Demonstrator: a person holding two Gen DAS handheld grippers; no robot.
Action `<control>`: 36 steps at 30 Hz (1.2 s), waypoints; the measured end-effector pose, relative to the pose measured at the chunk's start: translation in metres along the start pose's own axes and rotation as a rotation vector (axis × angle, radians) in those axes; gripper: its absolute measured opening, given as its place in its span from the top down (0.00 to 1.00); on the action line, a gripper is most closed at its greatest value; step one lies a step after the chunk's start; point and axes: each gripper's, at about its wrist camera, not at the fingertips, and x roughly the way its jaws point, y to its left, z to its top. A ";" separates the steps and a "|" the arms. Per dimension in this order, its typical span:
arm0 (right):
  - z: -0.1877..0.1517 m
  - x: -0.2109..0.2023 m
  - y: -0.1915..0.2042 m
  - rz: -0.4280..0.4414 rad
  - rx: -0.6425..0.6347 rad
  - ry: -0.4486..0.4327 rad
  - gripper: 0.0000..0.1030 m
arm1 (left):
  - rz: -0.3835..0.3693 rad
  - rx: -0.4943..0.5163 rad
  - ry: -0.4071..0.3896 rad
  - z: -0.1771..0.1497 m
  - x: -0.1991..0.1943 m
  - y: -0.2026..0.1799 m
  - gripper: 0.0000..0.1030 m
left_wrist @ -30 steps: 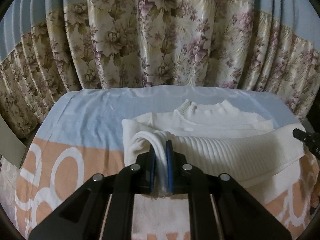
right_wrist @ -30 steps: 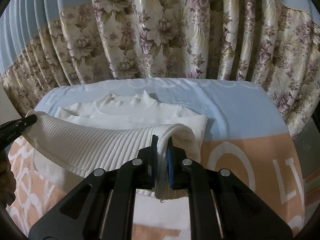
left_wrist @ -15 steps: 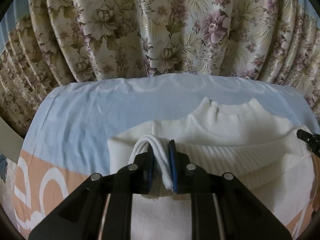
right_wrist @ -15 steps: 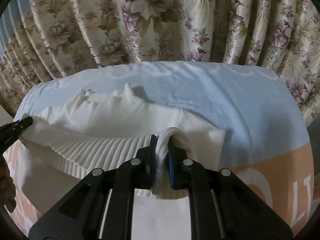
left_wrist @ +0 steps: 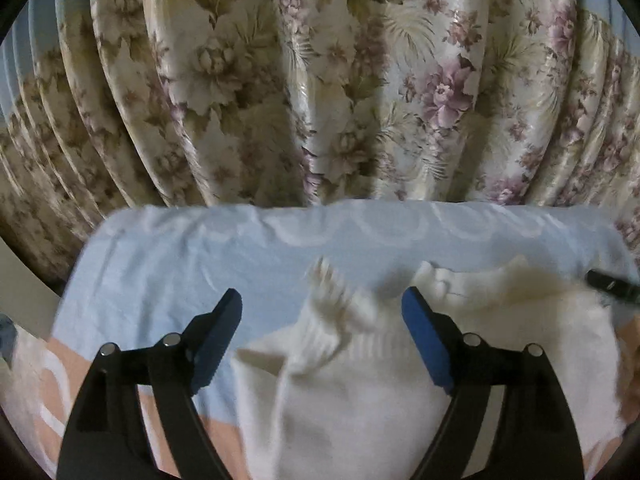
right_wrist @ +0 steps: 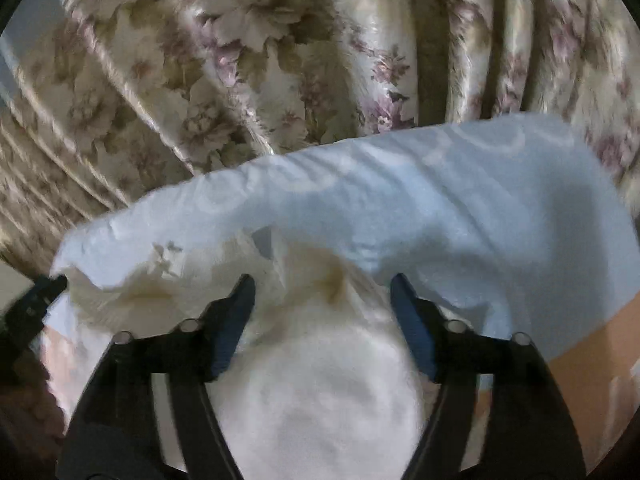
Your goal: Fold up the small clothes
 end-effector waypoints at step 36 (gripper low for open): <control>-0.188 -0.061 -0.042 -0.270 -0.296 -0.039 0.29 | 0.041 0.075 0.041 -0.189 -0.046 0.004 0.19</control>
